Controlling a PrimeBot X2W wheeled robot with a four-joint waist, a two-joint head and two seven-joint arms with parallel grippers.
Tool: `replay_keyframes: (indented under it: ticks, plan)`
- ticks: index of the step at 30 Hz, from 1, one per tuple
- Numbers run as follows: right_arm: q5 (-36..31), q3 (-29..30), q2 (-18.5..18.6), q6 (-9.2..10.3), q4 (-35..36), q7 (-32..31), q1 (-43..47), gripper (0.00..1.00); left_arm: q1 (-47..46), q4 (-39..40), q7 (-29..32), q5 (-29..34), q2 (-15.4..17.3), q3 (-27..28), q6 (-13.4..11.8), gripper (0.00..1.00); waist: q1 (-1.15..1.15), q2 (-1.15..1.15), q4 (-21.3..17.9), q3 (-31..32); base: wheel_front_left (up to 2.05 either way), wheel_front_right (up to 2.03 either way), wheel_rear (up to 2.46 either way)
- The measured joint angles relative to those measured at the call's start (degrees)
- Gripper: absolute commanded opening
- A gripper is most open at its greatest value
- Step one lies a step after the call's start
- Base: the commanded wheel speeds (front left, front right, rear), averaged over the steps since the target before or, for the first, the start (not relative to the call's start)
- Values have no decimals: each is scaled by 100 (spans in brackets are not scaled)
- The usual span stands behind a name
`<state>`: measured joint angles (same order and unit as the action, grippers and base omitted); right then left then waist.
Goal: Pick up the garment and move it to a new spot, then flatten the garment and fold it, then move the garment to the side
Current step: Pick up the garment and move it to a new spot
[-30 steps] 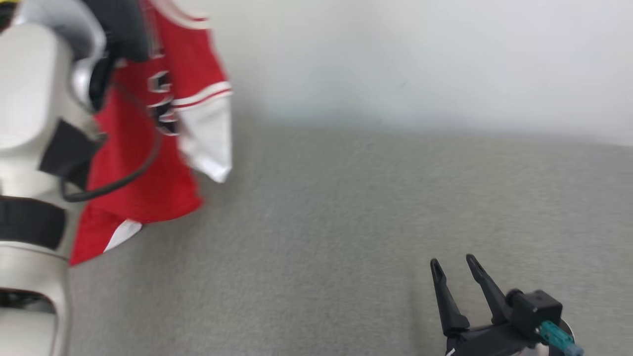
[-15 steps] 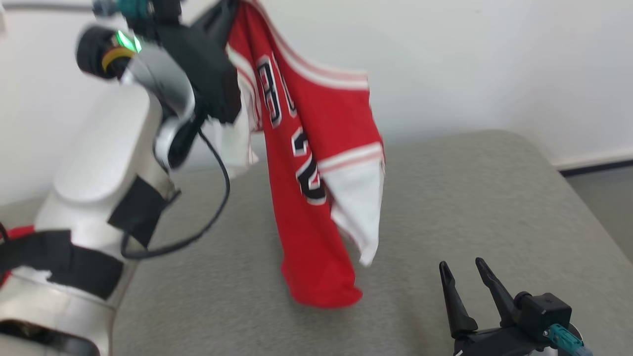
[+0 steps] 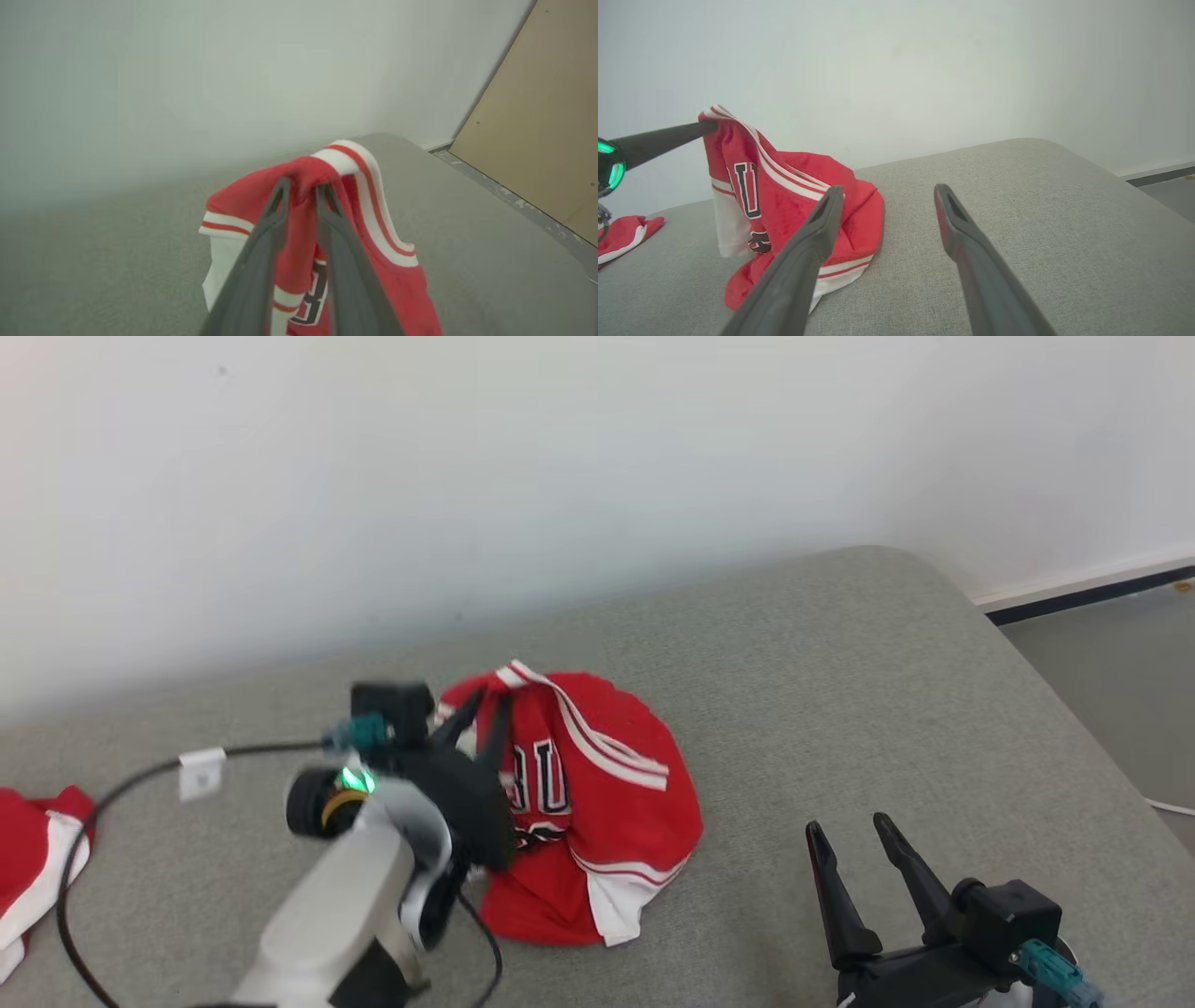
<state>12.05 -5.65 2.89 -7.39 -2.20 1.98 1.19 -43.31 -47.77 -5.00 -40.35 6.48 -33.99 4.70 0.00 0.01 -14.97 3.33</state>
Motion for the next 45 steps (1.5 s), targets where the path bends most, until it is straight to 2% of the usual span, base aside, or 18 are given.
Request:
replay_keyframes:
  ticks: [8,12,16,22,26,31,34,45]
  plan:
    - [-32,83,0,0,5,-53,-26,100,797,-109,-512,-222,-238,-43,-91,100,0,0,405,-45,0,0,0]
    - [-56,293,-4,0,19,-70,12,100,1128,341,-891,-270,-167,201,-170,100,0,0,664,-14,0,0,0]
    - [-107,558,3,0,76,-35,105,100,1678,1369,-999,-53,127,721,-502,100,0,0,933,42,0,0,0]
    - [-98,754,2,0,54,29,182,100,3144,3497,-1005,698,316,1767,-575,100,0,-1,1277,164,0,0,0]
    - [-70,828,0,0,-125,196,297,100,4207,4261,-1005,1269,336,2259,-512,100,-1,-1,1447,291,0,0,0]
    - [-97,843,0,0,-421,250,412,100,4920,4086,-1005,1649,417,2330,-475,100,-1,-1,1479,371,0,0,0]
    - [-163,834,-2,0,-595,196,466,100,5126,3790,-955,1730,478,2296,-567,100,-1,-1,1443,372,0,0,0]
    - [-207,836,14,0,-789,-34,520,100,5230,3450,-936,1659,582,2461,-563,100,-1,-1,1359,339,0,0,0]
